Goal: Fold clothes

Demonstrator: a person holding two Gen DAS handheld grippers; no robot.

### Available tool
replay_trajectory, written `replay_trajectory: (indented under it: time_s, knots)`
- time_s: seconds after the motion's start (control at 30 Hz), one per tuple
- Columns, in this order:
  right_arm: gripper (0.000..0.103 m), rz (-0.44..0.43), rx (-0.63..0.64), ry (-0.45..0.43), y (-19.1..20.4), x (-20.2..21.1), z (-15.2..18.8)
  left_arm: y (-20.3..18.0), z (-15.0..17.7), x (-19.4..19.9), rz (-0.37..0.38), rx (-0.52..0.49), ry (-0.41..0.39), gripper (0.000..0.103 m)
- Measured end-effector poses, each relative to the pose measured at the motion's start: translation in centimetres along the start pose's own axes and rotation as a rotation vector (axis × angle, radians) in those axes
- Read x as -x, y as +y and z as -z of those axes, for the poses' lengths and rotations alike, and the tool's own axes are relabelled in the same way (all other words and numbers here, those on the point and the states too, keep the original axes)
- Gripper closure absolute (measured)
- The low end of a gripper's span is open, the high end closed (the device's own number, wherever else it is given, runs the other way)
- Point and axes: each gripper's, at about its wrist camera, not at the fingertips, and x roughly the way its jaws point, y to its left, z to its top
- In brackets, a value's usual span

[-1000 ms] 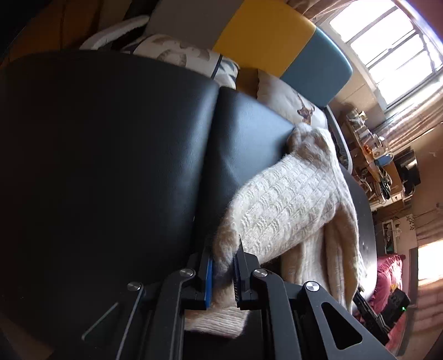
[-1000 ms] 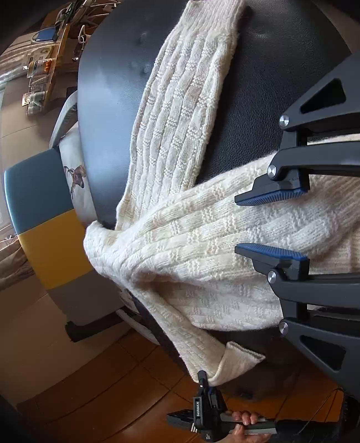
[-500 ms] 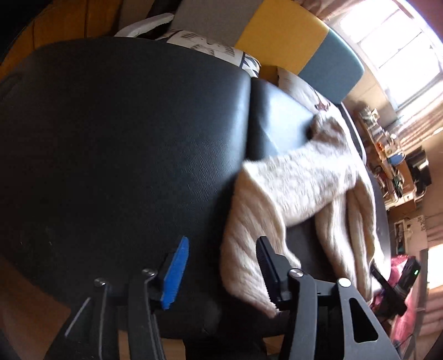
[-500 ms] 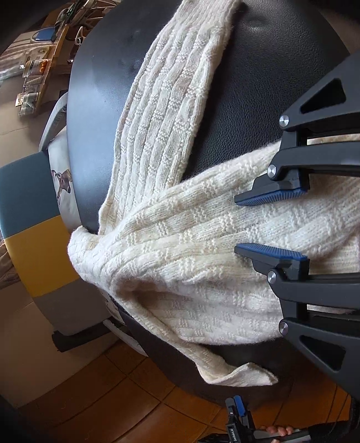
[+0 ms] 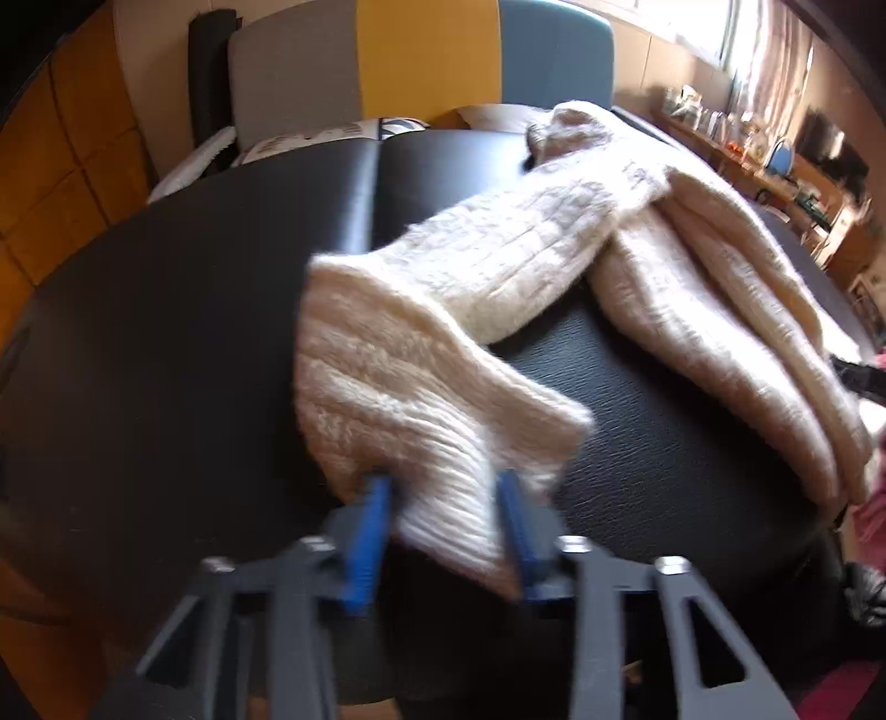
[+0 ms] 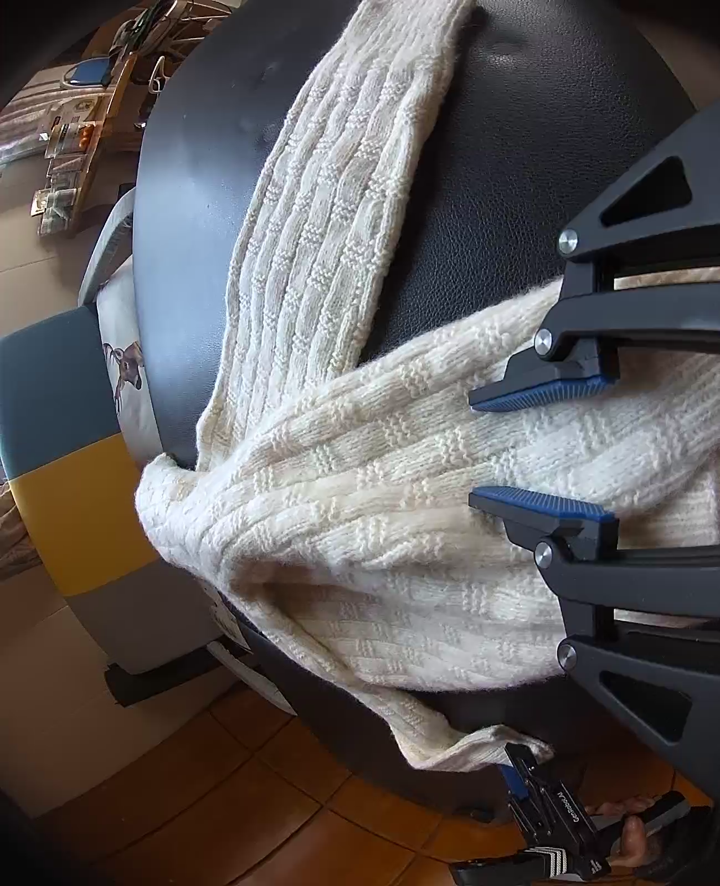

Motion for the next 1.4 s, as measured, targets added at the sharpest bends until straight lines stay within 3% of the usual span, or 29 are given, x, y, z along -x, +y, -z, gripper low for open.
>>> replay_trajectory:
  time_s: [0.03, 0.17, 0.27, 0.4, 0.53, 0.7, 0.8, 0.9, 1.0, 1.07, 1.2, 1.3, 1.4]
  knots:
    - [0.075, 0.000, 0.001, -0.002, 0.0, 0.0, 0.0, -0.2, 0.1, -0.1, -0.002, -0.004, -0.004, 0.089]
    - [0.075, 0.005, 0.021, -0.004, 0.1, 0.0, 0.0, -0.5, 0.1, -0.3, 0.006, 0.007, -0.028, 0.091]
    - [0.075, 0.008, 0.030, -0.001, 0.1, 0.0, -0.1, 4.7, -2.4, 2.5, 0.190, 0.277, -0.119, 0.091]
    - [0.075, 0.022, 0.034, 0.005, 0.3, -0.1, -0.2, 13.2, -3.3, 6.0, 0.284, 0.552, -0.248, 0.091]
    - [0.075, 0.036, 0.043, 0.014, 0.5, -0.4, -0.4, 18.0, -3.1, 5.7, 0.195, 0.645, -0.249, 0.091]
    - [0.075, 0.050, 0.061, 0.031, 0.8, -0.8, -0.7, 20.7, -2.5, 0.3, 0.082, 0.695, -0.050, 0.088]
    - [0.075, 0.063, 0.073, 0.042, 1.1, -0.8, -0.8, 22.2, -2.1, 0.4, 0.130, 0.791, -0.052, 0.084]
    - [0.075, 0.062, 0.072, 0.046, 1.0, -1.0, -0.8, 23.9, -1.4, 3.5, 0.096, 0.874, -0.146, 0.082]
    - [0.075, 0.059, 0.070, 0.045, 0.9, -1.1, -0.8, 23.9, -0.9, 6.2, 0.105, 0.865, -0.219, 0.082]
    - [0.075, 0.061, 0.072, 0.045, 0.9, -1.2, -0.8, 22.3, -1.3, 7.2, 0.104, 0.792, -0.240, 0.074]
    - [0.075, 0.073, 0.085, 0.050, 1.3, -1.2, -0.9, 17.0, -3.1, 5.7, 0.127, 0.584, -0.179, 0.068]
    - [0.075, 0.073, 0.090, 0.051, 1.3, -1.1, -0.8, 13.9, -4.7, 2.7, 0.076, 0.464, -0.100, 0.069]
    - [0.075, 0.068, 0.093, 0.049, 1.1, -1.1, -0.7, 12.5, -5.9, -0.2, 0.012, 0.423, -0.029, 0.069]
